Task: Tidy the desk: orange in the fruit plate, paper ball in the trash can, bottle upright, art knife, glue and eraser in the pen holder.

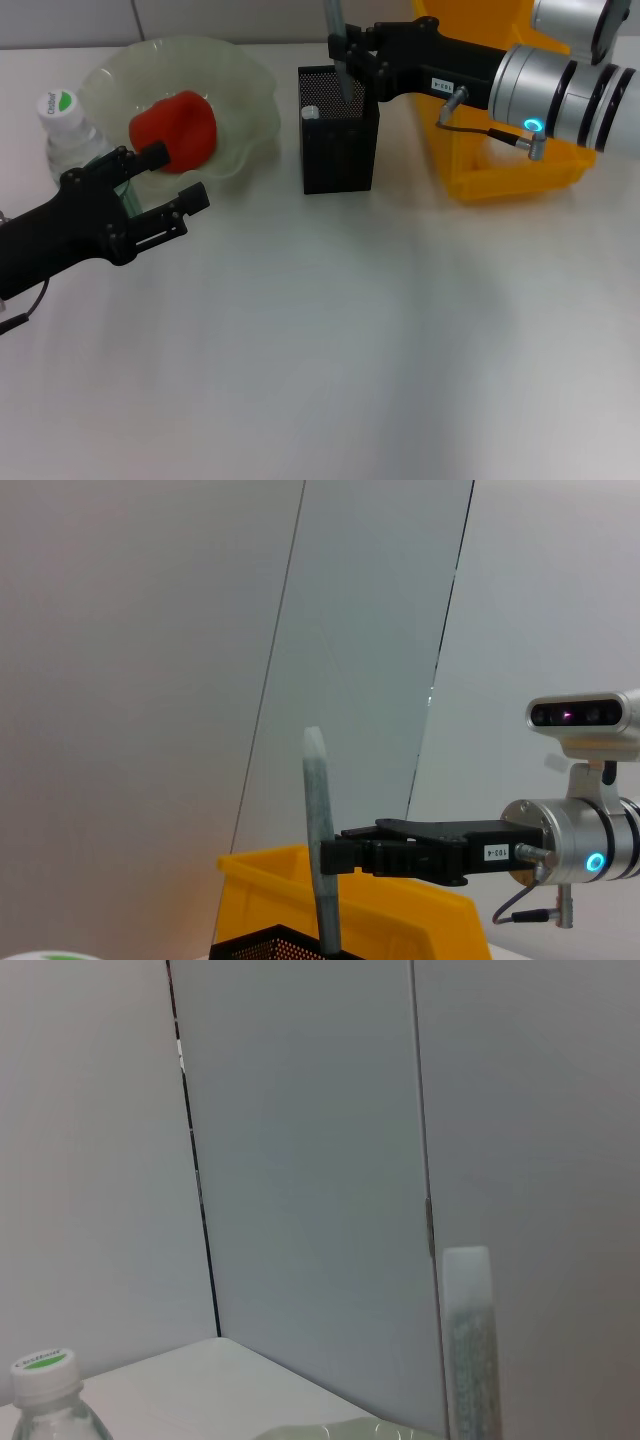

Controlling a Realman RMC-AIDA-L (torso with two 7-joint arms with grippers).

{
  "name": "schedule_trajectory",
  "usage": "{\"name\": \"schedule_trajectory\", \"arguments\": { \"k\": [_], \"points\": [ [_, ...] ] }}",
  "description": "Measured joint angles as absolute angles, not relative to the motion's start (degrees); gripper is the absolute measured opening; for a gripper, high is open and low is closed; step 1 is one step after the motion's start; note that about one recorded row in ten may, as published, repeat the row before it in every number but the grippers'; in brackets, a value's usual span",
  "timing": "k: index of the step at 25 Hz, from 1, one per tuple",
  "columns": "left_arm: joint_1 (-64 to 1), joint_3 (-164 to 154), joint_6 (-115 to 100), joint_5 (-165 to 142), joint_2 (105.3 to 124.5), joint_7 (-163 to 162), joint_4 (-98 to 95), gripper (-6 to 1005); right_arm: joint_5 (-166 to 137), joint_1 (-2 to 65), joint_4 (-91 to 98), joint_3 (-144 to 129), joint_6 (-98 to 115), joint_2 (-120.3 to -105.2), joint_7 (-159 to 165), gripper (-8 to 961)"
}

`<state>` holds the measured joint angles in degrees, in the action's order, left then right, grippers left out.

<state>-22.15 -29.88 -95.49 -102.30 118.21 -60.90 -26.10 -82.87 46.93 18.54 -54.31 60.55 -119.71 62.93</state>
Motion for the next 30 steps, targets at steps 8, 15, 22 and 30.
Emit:
{"name": "schedule_trajectory", "arguments": {
  "k": [8,15,22,30],
  "points": [
    [-22.0,-29.9,-95.7,-102.3,118.21,-60.9,-26.1,797,-82.9,47.3,18.5,-54.3,60.5,-119.7,62.8,127],
    [-21.8,-29.9,-95.6,-102.3,118.21,-60.9,-26.1,797,-82.9,47.6,18.5,-54.5,60.5,-119.7,62.8,128],
    [-21.8,-30.0,-95.8,-102.3,118.21,-60.9,-26.1,797,-82.9,47.6,18.5,-54.4,59.9,-119.7,62.8,127],
    [-21.3,-31.3,-93.0,-104.0,118.14,-60.5,-26.3,797,-82.9,47.4,18.5,-54.4,59.7,-119.7,62.8,160]
  ]
}}
